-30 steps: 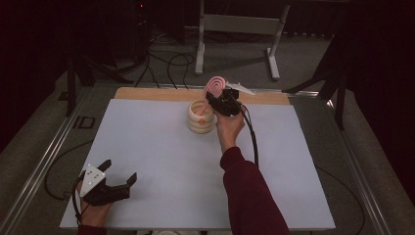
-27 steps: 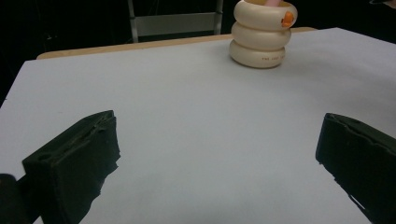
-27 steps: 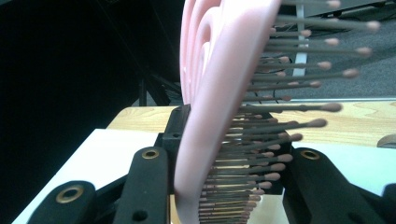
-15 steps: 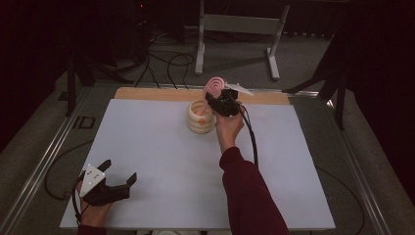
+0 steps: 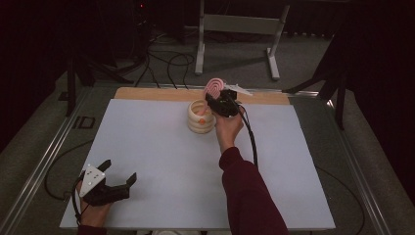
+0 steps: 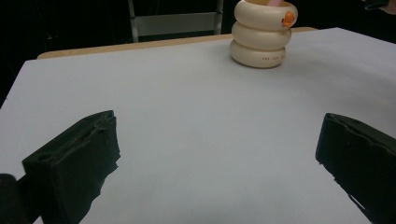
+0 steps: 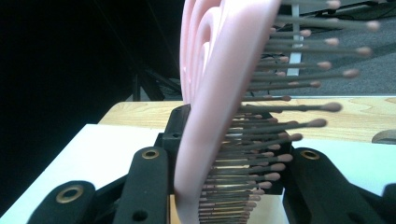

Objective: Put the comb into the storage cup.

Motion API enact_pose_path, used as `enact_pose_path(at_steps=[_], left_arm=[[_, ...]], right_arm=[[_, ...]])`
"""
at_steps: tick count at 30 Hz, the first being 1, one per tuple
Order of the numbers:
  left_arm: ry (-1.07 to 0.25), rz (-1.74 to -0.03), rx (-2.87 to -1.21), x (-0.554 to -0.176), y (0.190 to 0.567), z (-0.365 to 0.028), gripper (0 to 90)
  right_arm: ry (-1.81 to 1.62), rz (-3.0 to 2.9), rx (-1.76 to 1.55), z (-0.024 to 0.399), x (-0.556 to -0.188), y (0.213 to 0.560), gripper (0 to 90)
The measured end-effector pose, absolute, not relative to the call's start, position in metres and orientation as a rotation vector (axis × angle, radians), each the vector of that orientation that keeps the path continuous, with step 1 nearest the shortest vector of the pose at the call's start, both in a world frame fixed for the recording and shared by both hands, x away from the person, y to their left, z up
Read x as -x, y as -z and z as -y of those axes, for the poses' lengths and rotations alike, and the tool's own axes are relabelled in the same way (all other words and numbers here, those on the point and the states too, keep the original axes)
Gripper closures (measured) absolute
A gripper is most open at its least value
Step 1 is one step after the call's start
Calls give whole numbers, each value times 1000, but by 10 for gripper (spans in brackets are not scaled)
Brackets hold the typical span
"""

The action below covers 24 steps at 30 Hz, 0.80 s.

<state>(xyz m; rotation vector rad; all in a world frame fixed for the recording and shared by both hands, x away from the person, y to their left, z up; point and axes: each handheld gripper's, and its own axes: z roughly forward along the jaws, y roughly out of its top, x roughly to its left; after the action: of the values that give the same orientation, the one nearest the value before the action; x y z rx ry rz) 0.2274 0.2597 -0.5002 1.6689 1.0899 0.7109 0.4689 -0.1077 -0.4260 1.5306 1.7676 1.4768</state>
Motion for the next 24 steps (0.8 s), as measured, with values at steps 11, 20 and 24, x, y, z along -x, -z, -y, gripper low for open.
enact_pose_path(at_steps=[11,20,24], left_arm=[[-713,-1089,-1668,-227,500,-260,1],[-714,-1090,-1668,-227,500,-260,1],[-714,-1090,-1668,-227,500,-260,1]], right_arm=[[-1470,-1773,-1534,106,-470,430,636],[-1467,-1776,-1536,104,-470,432,636],[-1468,-1776,-1535,102,-470,433,635]])
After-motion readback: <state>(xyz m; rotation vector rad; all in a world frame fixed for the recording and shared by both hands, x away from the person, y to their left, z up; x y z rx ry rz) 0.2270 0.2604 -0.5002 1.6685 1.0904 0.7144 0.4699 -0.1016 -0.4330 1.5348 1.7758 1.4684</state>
